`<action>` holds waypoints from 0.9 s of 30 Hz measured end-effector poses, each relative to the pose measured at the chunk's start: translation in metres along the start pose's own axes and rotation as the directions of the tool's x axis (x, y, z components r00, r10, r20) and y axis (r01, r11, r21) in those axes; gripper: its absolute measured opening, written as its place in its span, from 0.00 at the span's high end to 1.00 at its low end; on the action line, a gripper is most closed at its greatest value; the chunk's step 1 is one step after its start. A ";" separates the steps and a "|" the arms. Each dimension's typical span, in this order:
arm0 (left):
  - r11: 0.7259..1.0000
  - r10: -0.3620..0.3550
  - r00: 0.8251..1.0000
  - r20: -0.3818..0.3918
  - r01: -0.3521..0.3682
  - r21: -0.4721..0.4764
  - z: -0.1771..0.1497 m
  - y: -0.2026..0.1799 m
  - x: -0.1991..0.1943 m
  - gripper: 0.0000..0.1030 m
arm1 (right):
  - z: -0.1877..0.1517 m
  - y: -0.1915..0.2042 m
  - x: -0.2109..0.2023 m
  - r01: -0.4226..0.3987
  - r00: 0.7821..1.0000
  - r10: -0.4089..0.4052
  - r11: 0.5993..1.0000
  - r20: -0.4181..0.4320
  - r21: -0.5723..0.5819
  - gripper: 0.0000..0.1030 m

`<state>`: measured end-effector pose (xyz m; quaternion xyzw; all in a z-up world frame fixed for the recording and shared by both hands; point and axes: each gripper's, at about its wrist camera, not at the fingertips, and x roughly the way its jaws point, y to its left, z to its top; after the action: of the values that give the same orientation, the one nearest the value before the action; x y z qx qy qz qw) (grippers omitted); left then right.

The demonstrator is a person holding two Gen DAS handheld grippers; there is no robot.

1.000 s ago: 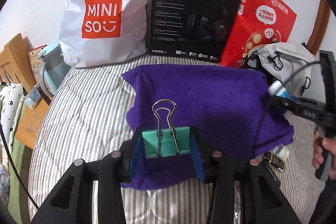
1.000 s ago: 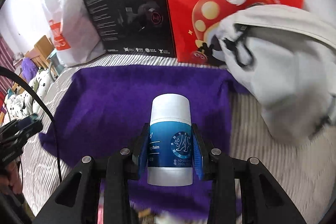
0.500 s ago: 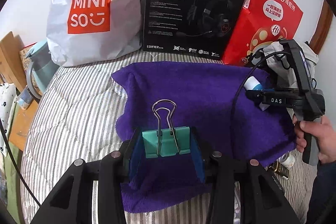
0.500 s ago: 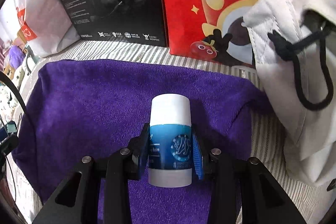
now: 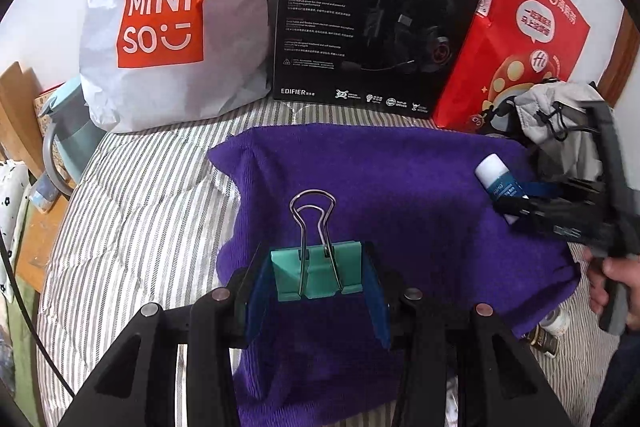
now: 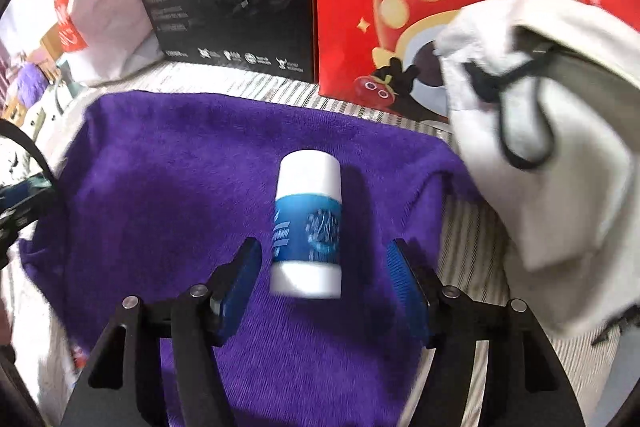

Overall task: Organize rigid objects
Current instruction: 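Set the balm stick on the towel with the right tool while the left places the clip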

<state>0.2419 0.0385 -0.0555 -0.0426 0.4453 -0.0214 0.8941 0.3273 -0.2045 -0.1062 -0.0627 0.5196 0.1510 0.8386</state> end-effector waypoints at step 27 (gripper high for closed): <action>0.991 0.125 0.985 -0.119 -0.120 0.052 0.044 -0.023 0.089 0.60 | -0.108 -0.008 -0.089 -0.110 0.994 0.109 0.991 0.022 0.079 0.28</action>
<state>0.3304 0.0118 -0.0974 0.0064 0.5002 0.0211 0.8656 0.2007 -0.2574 -0.0763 0.0009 0.5207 0.1764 0.8353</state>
